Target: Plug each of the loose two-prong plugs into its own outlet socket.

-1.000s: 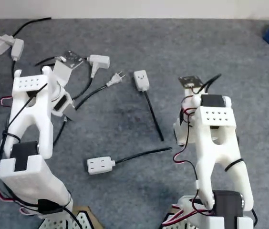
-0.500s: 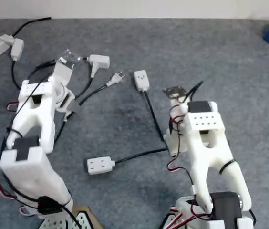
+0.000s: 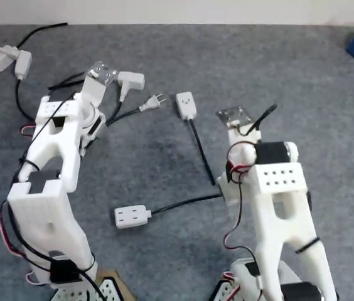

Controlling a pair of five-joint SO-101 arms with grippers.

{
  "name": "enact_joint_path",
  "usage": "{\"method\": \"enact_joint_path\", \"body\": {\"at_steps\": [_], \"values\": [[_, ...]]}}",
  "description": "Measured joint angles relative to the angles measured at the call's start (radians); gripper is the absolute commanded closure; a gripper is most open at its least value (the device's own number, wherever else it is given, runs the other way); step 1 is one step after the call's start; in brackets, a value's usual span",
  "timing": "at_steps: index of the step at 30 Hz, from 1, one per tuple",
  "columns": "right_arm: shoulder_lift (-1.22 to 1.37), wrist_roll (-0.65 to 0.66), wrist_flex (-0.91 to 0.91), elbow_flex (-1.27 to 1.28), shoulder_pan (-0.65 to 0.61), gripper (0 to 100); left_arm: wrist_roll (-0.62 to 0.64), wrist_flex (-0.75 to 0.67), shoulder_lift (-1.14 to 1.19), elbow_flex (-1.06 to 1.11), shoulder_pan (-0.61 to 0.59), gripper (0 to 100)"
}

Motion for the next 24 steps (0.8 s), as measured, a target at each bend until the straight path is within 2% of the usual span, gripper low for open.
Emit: {"method": "enact_joint_path", "body": {"at_steps": [4,7,12,14,20,24], "values": [[-0.025,0.0,0.0,0.06,-0.002,78.5,0.0,0.0,0.044,-0.058,-0.005,91],[-0.026,0.0,0.0,0.071,-0.002,78.5,-0.002,0.011,0.06,-0.091,-0.023,89],[-0.026,0.0,0.0,0.071,-0.002,78.5,-0.009,0.086,0.066,-0.176,-0.066,69],[-0.026,0.0,0.0,0.071,-0.002,78.5,0.0,0.161,0.068,-0.25,-0.095,66],[-0.026,0.0,0.0,0.071,-0.002,78.5,0.003,0.494,0.091,-0.443,-0.209,67],[-0.026,0.0,0.0,0.071,-0.002,78.5,0.003,0.629,0.092,-0.489,-0.219,67]]}}
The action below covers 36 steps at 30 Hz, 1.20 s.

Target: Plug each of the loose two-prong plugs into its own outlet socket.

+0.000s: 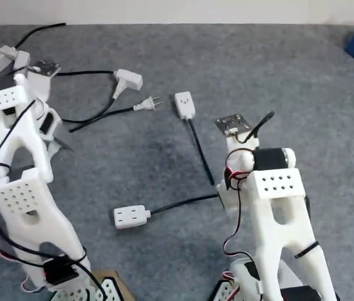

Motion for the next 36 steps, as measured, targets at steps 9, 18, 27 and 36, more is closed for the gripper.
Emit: {"method": "enact_joint_path", "body": {"at_steps": [9,18,27,36], "values": [[0.0,0.0,0.0,0.0,0.0,78.5,0.0,0.126,0.0,-0.002,0.003,71],[0.0,0.006,0.0,0.0,0.0,78.5,-0.11,0.127,0.11,-0.005,-0.032,78],[0.0,0.006,0.0,0.0,0.0,78.5,-0.121,0.089,0.167,-0.017,-0.035,100],[0.0,0.006,0.0,0.0,0.0,78.5,-0.163,0.184,0.16,-0.118,0.046,100]]}}
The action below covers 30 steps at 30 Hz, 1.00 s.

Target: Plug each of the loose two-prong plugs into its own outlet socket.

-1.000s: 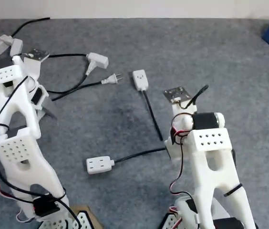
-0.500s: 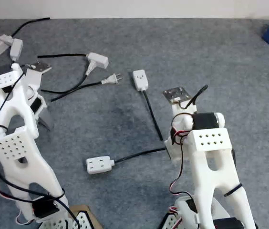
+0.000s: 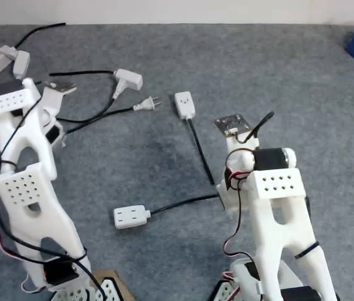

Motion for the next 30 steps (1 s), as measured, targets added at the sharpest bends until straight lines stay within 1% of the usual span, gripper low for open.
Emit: {"method": "enact_joint_path", "body": {"at_steps": [2,4,7,10,13,16,19,21,23,26,28,30], "values": [[0.0,0.0,0.0,0.0,0.002,78.5,0.006,0.028,-0.023,-0.021,0.029,100],[0.0,0.0,0.0,0.0,0.034,78.5,0.048,0.035,-0.071,-0.025,0.066,100],[0.0,0.0,0.0,0.0,0.12,78.5,0.078,0.038,-0.163,0.002,0.138,100],[0.0,0.0,0.0,0.0,0.221,78.5,0.086,0.043,-0.267,0.103,0.23,100],[0.0,0.015,-0.002,0.008,0.308,78.5,0.086,0.044,-0.382,0.256,0.356,100],[0.0,0.084,-0.006,0.06,0.382,78.5,0.091,0.048,-0.506,0.436,0.493,100],[0.0,0.106,-0.063,0.12,0.448,78.5,0.11,0.048,-0.621,0.605,0.638,100],[0.0,0.114,-0.091,0.158,0.465,78.5,0.114,0.048,-0.686,0.689,0.744,100],[0.0,0.117,-0.106,0.184,0.465,78.5,0.114,0.048,-0.729,0.736,0.858,100],[0.0,0.117,-0.112,0.199,0.463,78.5,0.129,0.048,-0.744,0.749,1.017,99],[0.0,0.117,-0.112,0.199,0.463,78.5,0.169,0.043,-0.744,0.744,1.094,99],[-0.005,0.12,-0.112,0.199,0.465,78.5,0.206,0.023,-0.73,0.707,1.143,99]]}}
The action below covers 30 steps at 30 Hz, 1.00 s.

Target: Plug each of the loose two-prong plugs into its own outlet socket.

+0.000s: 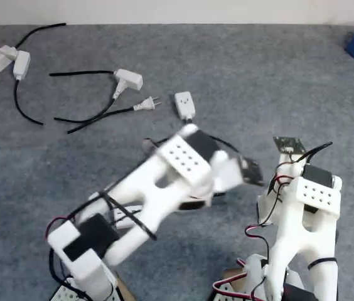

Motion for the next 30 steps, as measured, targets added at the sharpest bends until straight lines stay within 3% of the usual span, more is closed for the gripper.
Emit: {"method": "enact_joint_path", "body": {"at_steps": [4,10,16,21,25,27,30], "values": [[0.0,-0.003,-0.006,0.0,-0.002,78.5,0.101,0.0,0.086,-0.15,0.026,97],[0.0,-0.003,-0.002,0.003,-0.002,78.5,0.259,-0.006,0.236,-0.365,0.043,78],[0.0,-0.003,-0.002,0.003,-0.002,78.5,0.333,-0.006,0.282,-0.404,-0.023,79],[0.0,-0.003,-0.002,0.003,-0.003,78.5,0.362,-0.012,0.298,-0.465,-0.183,81],[0.0,-0.008,0.002,-0.012,-0.112,78.8,0.371,-0.012,0.298,-0.569,-0.382,80],[0.0,-0.081,0.038,-0.057,-0.198,82.0,0.416,-0.012,0.298,-0.614,-0.503,80],[0.0,-0.301,0.051,-0.141,-0.287,84.6,0.454,-0.012,0.298,-0.641,-0.687,80]]}}
